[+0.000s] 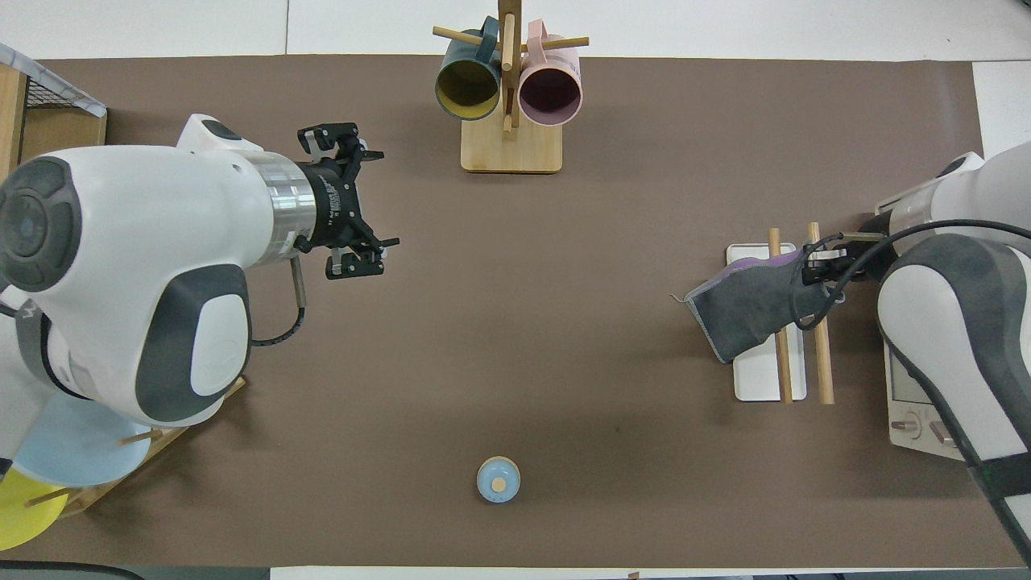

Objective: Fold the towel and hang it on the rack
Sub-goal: 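Carry the towel with the right gripper while the left gripper withdraws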

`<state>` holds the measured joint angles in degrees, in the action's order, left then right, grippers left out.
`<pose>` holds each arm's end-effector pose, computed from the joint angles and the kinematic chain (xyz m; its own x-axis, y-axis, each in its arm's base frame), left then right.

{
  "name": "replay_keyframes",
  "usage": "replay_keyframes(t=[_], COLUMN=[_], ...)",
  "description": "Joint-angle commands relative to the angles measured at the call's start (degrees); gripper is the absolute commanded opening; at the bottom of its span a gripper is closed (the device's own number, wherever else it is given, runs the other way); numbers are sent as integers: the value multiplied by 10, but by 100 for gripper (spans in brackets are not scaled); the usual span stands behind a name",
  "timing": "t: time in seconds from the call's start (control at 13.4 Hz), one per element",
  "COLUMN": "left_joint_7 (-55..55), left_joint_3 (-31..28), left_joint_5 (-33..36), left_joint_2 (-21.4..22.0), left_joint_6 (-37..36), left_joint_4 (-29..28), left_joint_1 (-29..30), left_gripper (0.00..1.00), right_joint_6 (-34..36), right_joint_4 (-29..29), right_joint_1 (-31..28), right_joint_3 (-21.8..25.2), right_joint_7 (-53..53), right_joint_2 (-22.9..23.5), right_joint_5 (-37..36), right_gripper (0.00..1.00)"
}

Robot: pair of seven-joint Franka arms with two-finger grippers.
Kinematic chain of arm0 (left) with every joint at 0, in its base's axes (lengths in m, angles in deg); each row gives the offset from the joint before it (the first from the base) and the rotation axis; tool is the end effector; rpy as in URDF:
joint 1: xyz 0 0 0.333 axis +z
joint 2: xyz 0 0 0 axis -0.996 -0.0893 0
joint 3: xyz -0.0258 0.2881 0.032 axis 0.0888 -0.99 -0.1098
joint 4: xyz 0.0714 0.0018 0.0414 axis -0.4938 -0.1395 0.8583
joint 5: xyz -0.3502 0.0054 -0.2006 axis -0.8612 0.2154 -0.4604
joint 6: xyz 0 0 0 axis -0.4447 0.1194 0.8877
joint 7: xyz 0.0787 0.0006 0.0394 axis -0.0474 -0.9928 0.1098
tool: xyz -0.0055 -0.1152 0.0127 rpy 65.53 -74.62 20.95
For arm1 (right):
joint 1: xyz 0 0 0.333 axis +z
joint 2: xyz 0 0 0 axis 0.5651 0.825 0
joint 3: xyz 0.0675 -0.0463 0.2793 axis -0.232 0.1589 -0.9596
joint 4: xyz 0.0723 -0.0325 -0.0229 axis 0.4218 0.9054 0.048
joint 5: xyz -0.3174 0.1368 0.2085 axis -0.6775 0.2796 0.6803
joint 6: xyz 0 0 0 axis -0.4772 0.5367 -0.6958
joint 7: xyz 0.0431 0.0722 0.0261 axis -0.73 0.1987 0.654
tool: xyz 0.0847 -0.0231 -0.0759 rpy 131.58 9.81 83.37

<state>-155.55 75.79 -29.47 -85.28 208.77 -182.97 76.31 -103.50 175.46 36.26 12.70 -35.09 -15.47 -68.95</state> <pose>0.5597 -0.2629 0.5050 0.0669 0.9392 -0.3368 0.9554 0.0370 0.2931 0.5628 -0.0010 0.4219 0.9970 -0.0372 -0.0683 -0.0442 -0.9935 -0.1047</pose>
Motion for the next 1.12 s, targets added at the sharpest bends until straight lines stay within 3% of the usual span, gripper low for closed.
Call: replay_keyframes(t=[0.0, 0.37, 0.6, 0.9, 0.97, 1.05], left_joint_7=[129, 413, 593, 797, 840, 878], left_joint_3=[2, 0, -2, -2, -2, -3], left_joint_5=[3, 3, 5, 81, 85, 94], left_joint_2=[24, 24, 21, 21, 19, 17], left_joint_6=[-13, -80, -157, -217, -237, -260], left_joint_4=[-24, -16, 9, 21, 33, 48], left_joint_1=[35, 107, 148, 175, 186, 188], left_gripper=[100, 100, 100, 100, 100, 100], right_joint_6=[10, 15, 16, 17, 19, 22], right_joint_4=[-9, -15, -11, -2, -2, -2], right_joint_1=[-26, -40, -41, -45, -45, -47], right_joint_3=[-7, -3, -3, -3, -3, -3], right_joint_7=[56, 115, 122, 136, 138, 141], right_joint_2=[-12, -17, -19, -24, -24, -24], right_joint_5=[-62, -106, -108, -107, -108, -107], right_gripper=[0, 0, 0, 0, 6, 49])
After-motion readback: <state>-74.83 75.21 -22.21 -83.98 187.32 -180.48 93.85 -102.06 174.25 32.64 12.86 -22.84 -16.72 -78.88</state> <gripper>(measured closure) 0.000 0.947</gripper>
